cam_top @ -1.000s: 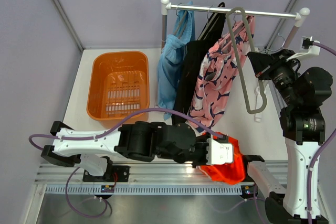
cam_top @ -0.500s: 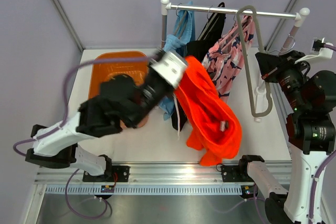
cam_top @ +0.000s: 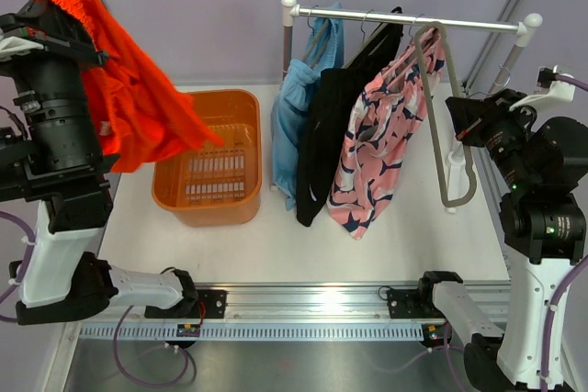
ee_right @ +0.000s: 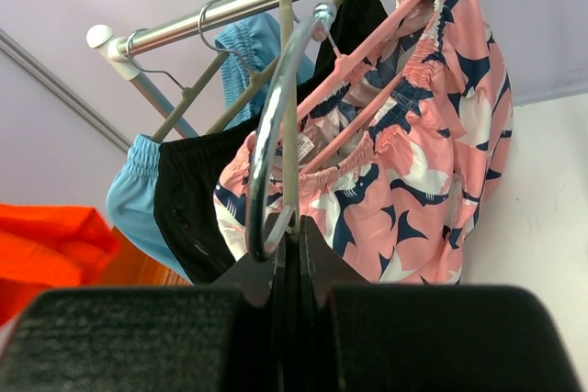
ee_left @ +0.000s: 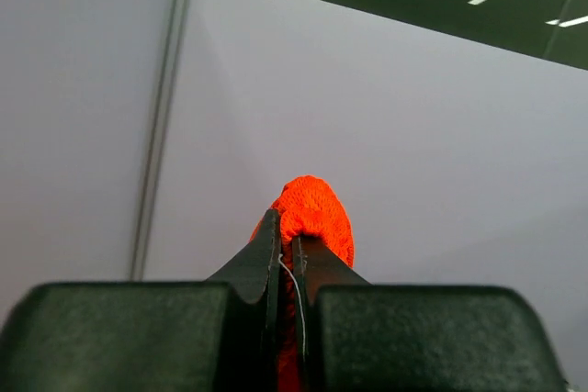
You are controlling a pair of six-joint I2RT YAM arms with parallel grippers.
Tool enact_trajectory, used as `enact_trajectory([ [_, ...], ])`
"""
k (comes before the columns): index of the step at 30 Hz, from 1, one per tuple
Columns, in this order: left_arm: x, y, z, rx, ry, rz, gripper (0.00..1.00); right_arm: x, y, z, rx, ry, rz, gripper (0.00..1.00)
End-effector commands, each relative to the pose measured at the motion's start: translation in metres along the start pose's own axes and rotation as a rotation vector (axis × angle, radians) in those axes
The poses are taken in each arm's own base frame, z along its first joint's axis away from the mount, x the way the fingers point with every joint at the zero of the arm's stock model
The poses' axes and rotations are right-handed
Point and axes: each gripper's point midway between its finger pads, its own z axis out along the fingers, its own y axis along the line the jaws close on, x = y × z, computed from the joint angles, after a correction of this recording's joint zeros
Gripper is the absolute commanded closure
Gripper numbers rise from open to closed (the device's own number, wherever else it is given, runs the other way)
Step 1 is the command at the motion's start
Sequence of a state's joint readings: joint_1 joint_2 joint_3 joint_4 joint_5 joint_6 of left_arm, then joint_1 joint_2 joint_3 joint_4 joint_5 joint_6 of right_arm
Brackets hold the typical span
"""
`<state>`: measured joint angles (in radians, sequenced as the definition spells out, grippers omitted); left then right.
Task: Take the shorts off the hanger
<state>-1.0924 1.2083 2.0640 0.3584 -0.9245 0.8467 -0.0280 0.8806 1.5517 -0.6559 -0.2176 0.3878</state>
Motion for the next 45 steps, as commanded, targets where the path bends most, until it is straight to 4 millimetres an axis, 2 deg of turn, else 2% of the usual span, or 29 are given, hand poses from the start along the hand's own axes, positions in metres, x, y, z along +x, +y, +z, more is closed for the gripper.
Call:
enact_trajectory([
  [1,0.025,-0.024,0.01,0.015,-0.017,0.055,1.0,-0.009,-0.001,0.001,0.01,-0.04,-0.025,1.0],
  [2,0.034,-0.03,0.013,0.049,-0.03,0.078,1.0,-0.007,-0.003,0.002,0.017,-0.035,-0.02,1.0],
  [3,0.067,-0.046,0.01,0.099,0.026,0.079,1.0,-0.006,-0.004,0.003,0.015,-0.034,-0.02,1.0],
  [5,0.094,-0.046,0.018,0.103,0.066,0.115,1.0,-0.005,-0.004,0.004,0.015,-0.027,-0.017,1.0],
  [6,0.111,-0.059,0.019,0.174,0.111,0.108,1.0,-0.004,-0.003,0.004,0.013,-0.025,-0.015,1.0],
  [7,0.122,-0.062,0.022,0.188,0.133,0.113,1.0,-0.003,-0.004,0.005,0.017,-0.017,-0.015,1.0],
  [9,0.155,-0.063,0.036,0.194,0.193,0.132,1.0,-0.005,-0.003,0.003,0.012,-0.019,-0.018,1.0],
  [11,0.157,-0.052,0.052,0.174,0.199,0.123,1.0,-0.004,-0.003,0.004,0.014,-0.015,-0.02,1.0],
  [12,0.179,-0.06,0.058,0.197,0.251,0.119,1.0,-0.005,-0.002,0.003,0.013,-0.018,-0.022,1.0],
  [13,0.163,-0.056,0.066,0.183,0.222,0.099,1.0,-0.005,-0.003,0.003,0.015,-0.014,-0.022,1.0],
  [14,0.163,-0.051,0.072,0.169,0.221,0.104,1.0,-0.005,-0.003,0.004,0.016,-0.014,-0.025,1.0],
  [15,0.173,-0.054,0.079,0.166,0.234,0.111,1.0,-0.005,-0.004,0.004,0.018,-0.012,-0.026,1.0],
  [16,0.171,-0.053,0.082,0.162,0.229,0.114,1.0,-0.004,-0.004,0.006,0.018,-0.007,-0.028,1.0],
  [17,0.16,-0.05,0.087,0.148,0.204,0.106,1.0,-0.003,-0.005,0.006,0.019,-0.006,-0.028,1.0],
  [22,0.172,-0.034,0.097,0.078,0.227,0.062,1.0,0.002,-0.008,0.011,0.021,0.007,-0.029,1.0],
  [24,0.185,-0.02,0.1,0.038,0.25,0.061,1.0,0.002,-0.007,0.011,0.02,0.009,-0.03,1.0],
  [26,0.189,-0.009,0.1,0.01,0.258,0.032,1.0,0.001,-0.007,0.011,0.018,0.008,-0.032,1.0],
  [28,0.205,-0.002,0.098,-0.017,0.287,0.033,1.0,0.002,-0.007,0.01,0.018,0.008,-0.032,1.0],
  [30,0.203,0.009,0.093,-0.056,0.278,0.024,1.0,0.001,-0.006,0.009,0.018,0.007,-0.034,1.0],
  [31,0.221,0.011,0.089,-0.059,0.314,0.033,1.0,0.001,-0.007,0.009,0.02,0.004,-0.035,1.0],
  [33,0.223,0.015,0.081,-0.063,0.317,0.014,1.0,0.0,-0.01,0.008,0.036,0.0,-0.038,1.0],
  [34,0.248,0.018,0.073,-0.069,0.365,0.028,1.0,0.0,-0.012,0.008,0.047,0.001,-0.038,1.0],
  [36,0.251,0.024,0.063,-0.087,0.363,0.004,1.0,-0.002,-0.017,0.008,0.08,-0.005,-0.042,1.0],
  [37,0.274,0.028,0.054,-0.097,0.407,0.022,1.0,-0.003,-0.019,0.006,0.097,-0.004,-0.044,1.0],
  [40,0.29,0.035,0.04,-0.12,0.444,0.009,1.0,-0.004,-0.03,0.009,0.162,0.007,-0.044,1.0],
  [41,0.311,0.036,0.03,-0.121,0.494,0.003,1.0,-0.004,-0.033,0.011,0.177,0.011,-0.044,1.0],
  [43,0.327,0.039,0.018,-0.132,0.536,-0.01,1.0,0.0,-0.038,0.015,0.199,0.033,-0.029,1.0],
  [44,0.351,0.048,0.004,-0.178,0.586,-0.014,0.98,-0.001,-0.039,0.016,0.207,0.031,-0.026,1.0],
  [45,0.362,0.052,-0.004,-0.196,0.607,-0.018,0.9,0.001,-0.041,0.019,0.216,0.043,-0.02,1.0],
])
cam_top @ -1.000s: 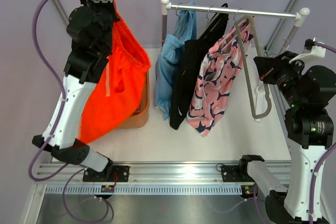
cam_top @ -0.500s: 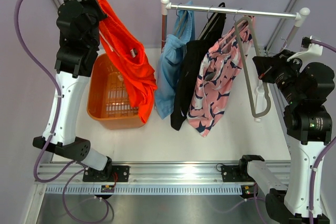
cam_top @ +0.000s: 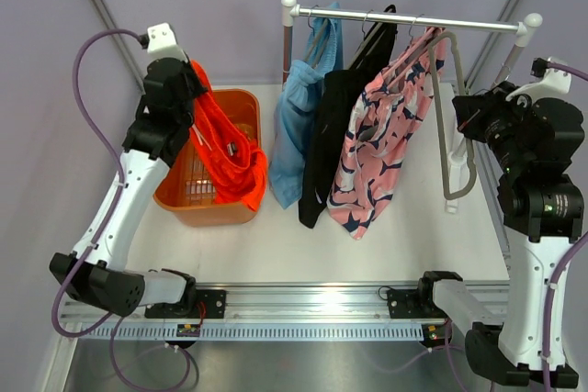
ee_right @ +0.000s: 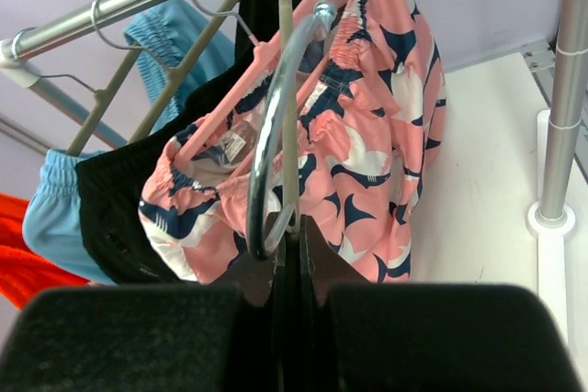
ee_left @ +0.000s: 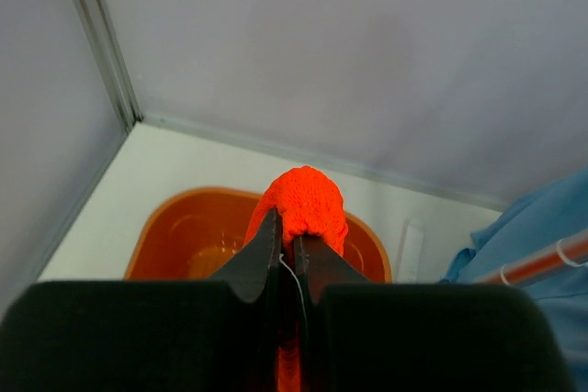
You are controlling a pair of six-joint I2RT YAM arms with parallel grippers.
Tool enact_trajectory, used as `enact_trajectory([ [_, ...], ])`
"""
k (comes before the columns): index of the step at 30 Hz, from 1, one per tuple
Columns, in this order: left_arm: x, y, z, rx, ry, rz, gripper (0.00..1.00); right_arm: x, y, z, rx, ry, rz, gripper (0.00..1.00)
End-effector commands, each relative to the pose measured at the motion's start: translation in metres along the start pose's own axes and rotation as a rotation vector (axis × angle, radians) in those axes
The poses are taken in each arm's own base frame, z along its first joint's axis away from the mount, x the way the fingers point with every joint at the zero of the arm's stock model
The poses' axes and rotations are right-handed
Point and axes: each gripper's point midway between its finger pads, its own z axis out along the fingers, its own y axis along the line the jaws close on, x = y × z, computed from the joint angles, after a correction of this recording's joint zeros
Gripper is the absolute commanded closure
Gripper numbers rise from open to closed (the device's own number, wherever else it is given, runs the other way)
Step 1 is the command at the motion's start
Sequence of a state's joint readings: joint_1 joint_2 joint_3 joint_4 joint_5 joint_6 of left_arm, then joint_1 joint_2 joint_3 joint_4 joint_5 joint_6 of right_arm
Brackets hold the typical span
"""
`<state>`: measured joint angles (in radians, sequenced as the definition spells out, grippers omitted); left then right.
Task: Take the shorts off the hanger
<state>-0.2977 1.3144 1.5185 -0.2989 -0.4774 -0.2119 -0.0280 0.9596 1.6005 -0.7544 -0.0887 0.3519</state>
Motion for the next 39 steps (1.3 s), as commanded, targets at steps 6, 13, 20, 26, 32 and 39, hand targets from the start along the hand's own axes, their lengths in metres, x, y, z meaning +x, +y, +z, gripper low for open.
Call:
enact_trajectory([
  [6,0.082,0.016,-0.004,-0.064,0.115,-0.222,0.59,0.0,-0.025,0.013,0.147,0.028,-0.004,1.0],
  [13,0.102,0.012,-0.018,-0.015,0.169,-0.274,0.01,0.004,-0.041,0.001,0.237,0.046,-0.023,1.0],
  [20,0.088,-0.006,-0.056,0.164,0.224,-0.254,0.01,0.013,-0.059,0.008,0.317,0.081,-0.057,1.0],
  [26,0.092,-0.039,-0.108,0.475,0.318,-0.179,0.01,0.006,-0.067,0.038,0.366,0.099,-0.081,1.0],
  [32,0.109,-0.03,-0.145,0.558,0.352,-0.072,0.01,-0.005,-0.071,0.091,0.393,0.116,-0.078,1.0],
  [39,0.127,-0.01,-0.154,0.515,0.296,-0.053,0.01,-0.037,-0.064,0.131,0.39,0.066,-0.089,1.0],
])
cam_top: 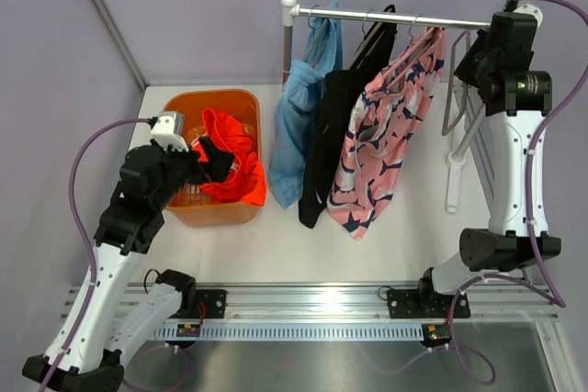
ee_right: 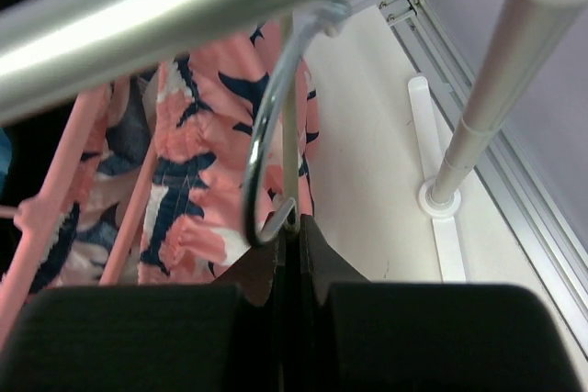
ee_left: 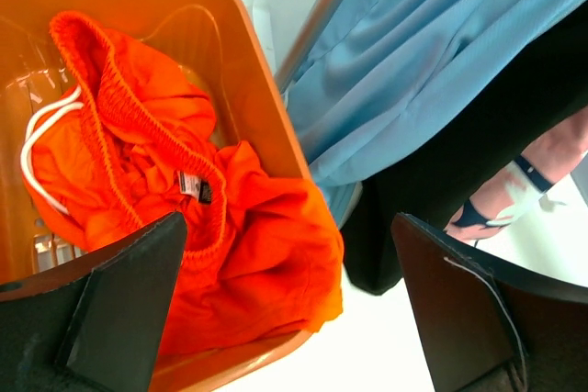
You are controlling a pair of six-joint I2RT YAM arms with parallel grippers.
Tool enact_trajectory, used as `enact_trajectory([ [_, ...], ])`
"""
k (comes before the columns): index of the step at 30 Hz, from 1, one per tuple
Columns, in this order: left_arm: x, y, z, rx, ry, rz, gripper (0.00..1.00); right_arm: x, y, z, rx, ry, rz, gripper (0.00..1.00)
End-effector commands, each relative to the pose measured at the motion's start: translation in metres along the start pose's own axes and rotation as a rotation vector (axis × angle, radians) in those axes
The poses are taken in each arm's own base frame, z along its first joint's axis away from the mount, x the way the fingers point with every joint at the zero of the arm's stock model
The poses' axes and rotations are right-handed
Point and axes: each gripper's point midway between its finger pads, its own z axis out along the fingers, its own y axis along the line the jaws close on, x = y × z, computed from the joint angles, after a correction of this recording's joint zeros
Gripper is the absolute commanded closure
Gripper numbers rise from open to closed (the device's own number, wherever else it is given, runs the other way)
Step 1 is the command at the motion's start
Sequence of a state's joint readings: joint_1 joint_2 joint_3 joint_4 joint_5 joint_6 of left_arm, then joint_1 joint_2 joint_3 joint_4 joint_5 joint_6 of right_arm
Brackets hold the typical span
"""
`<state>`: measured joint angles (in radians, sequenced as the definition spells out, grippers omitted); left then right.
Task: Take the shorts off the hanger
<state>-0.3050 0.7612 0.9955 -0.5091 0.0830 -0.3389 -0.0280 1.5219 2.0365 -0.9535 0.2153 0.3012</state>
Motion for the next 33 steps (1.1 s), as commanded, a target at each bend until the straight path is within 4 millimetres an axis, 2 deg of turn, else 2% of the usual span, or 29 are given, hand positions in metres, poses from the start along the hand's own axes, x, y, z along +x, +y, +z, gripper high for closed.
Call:
enact_trajectory([
  [1,0.006,0.003,0.0,0.004,-0.01,0.042,0.01,-0.046,0.007,-0.006,0.002,-0.131,0.004,1.0],
  [2,0.008,0.003,0.0,0.007,-0.006,0.043,0.01,-0.043,0.008,0.007,0.013,-0.115,-0.004,1.0],
  [3,0.01,0.004,-0.001,0.007,-0.003,0.043,0.01,-0.053,0.009,0.002,0.016,-0.135,-0.008,1.0],
  [5,0.014,0.006,0.002,0.006,-0.005,0.043,0.01,-0.053,0.01,0.013,0.027,-0.124,-0.014,1.0],
  [7,0.016,0.008,0.002,-0.001,-0.006,0.049,0.01,-0.06,0.011,0.013,0.026,-0.14,-0.016,1.0],
  [14,0.026,0.012,0.007,-0.011,0.02,0.05,0.01,-0.052,0.009,0.037,0.06,-0.114,-0.053,1.0],
  [17,0.027,0.013,0.007,-0.014,0.024,0.051,0.01,-0.051,0.01,0.041,0.057,-0.113,-0.053,1.0],
  [24,0.032,0.012,0.009,-0.003,0.04,0.048,0.01,-0.027,0.003,0.064,0.092,-0.055,-0.069,1.0],
  [33,0.035,0.012,0.009,0.004,0.048,0.046,0.01,-0.006,-0.003,0.075,0.11,-0.013,-0.067,1.0],
])
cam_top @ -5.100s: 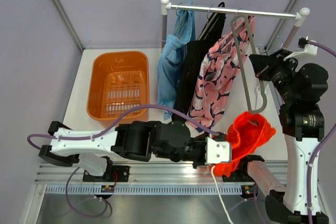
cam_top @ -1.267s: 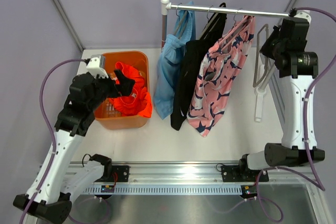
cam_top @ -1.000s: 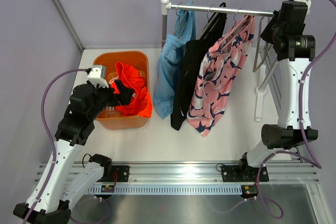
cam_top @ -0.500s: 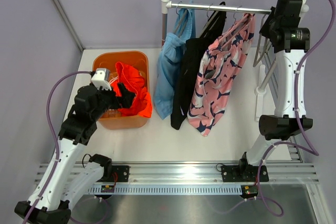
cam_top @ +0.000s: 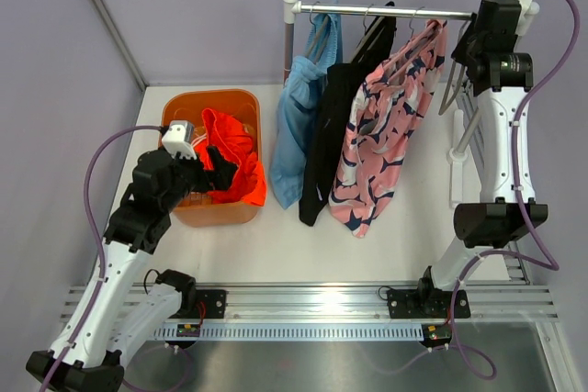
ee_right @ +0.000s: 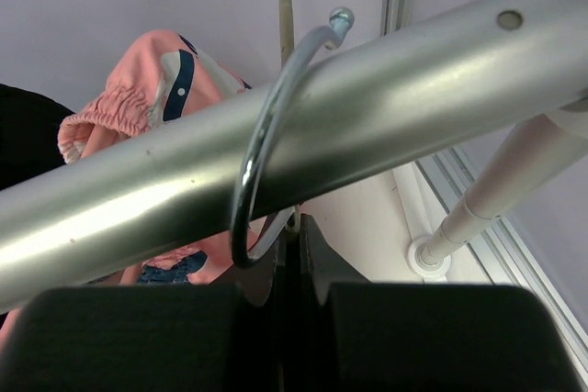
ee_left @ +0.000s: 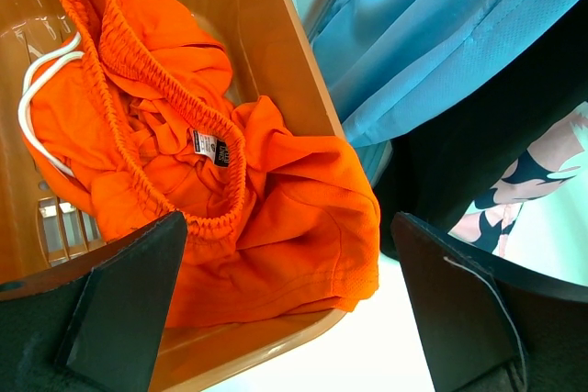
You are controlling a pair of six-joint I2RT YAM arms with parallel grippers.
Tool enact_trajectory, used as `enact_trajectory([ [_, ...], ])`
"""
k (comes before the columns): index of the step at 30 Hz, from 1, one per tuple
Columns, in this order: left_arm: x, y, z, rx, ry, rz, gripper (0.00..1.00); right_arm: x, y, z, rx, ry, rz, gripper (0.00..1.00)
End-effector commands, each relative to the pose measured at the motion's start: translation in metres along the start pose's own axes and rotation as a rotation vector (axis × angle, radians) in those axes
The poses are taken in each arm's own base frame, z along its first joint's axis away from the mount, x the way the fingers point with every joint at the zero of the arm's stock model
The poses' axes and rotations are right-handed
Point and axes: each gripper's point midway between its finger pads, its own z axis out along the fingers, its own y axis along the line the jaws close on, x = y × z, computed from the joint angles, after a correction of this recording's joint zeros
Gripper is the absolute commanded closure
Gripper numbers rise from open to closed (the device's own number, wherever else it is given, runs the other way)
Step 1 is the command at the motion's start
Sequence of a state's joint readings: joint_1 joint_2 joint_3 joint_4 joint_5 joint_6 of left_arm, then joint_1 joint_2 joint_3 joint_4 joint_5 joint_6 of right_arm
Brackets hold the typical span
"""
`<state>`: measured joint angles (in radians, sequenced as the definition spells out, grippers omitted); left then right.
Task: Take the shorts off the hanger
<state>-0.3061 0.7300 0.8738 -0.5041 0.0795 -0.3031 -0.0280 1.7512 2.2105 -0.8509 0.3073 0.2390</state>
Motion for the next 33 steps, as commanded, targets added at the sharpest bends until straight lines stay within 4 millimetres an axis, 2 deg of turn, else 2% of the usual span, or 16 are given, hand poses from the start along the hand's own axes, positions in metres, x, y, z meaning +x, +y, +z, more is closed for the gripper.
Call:
enact_trajectory([
  [1,-0.008,-0.006,0.001,0.032,-0.033,0.018,0.01,0.022,-0.009,0.003,0.038,0.058,-0.02,1.0],
  [3,-0.006,-0.006,0.002,0.033,-0.028,0.017,0.01,0.029,-0.011,0.005,0.043,0.07,-0.023,1.0],
  [7,-0.005,-0.006,0.001,0.036,-0.027,0.017,0.01,0.027,-0.014,-0.005,0.042,0.057,-0.014,1.0],
  [10,-0.005,-0.006,0.001,0.034,-0.025,0.018,0.01,0.02,-0.016,-0.017,0.041,0.037,-0.007,0.83],
  [16,-0.004,-0.005,0.001,0.033,-0.022,0.018,0.01,0.003,-0.024,-0.045,0.043,-0.015,0.013,0.61],
  [19,-0.005,-0.006,0.001,0.032,-0.025,0.018,0.01,-0.003,-0.025,-0.06,0.025,-0.04,0.026,0.54],
  [28,-0.005,-0.004,0.001,0.026,-0.024,0.021,0.01,-0.02,-0.031,-0.113,-0.032,-0.113,0.079,0.46],
  [30,-0.005,-0.003,0.0,0.02,-0.026,0.02,0.01,-0.017,-0.03,-0.12,-0.052,-0.111,0.084,0.44],
  [33,-0.006,-0.003,0.0,0.018,-0.029,0.02,0.01,-0.023,-0.026,-0.14,-0.107,-0.137,0.107,0.44],
])
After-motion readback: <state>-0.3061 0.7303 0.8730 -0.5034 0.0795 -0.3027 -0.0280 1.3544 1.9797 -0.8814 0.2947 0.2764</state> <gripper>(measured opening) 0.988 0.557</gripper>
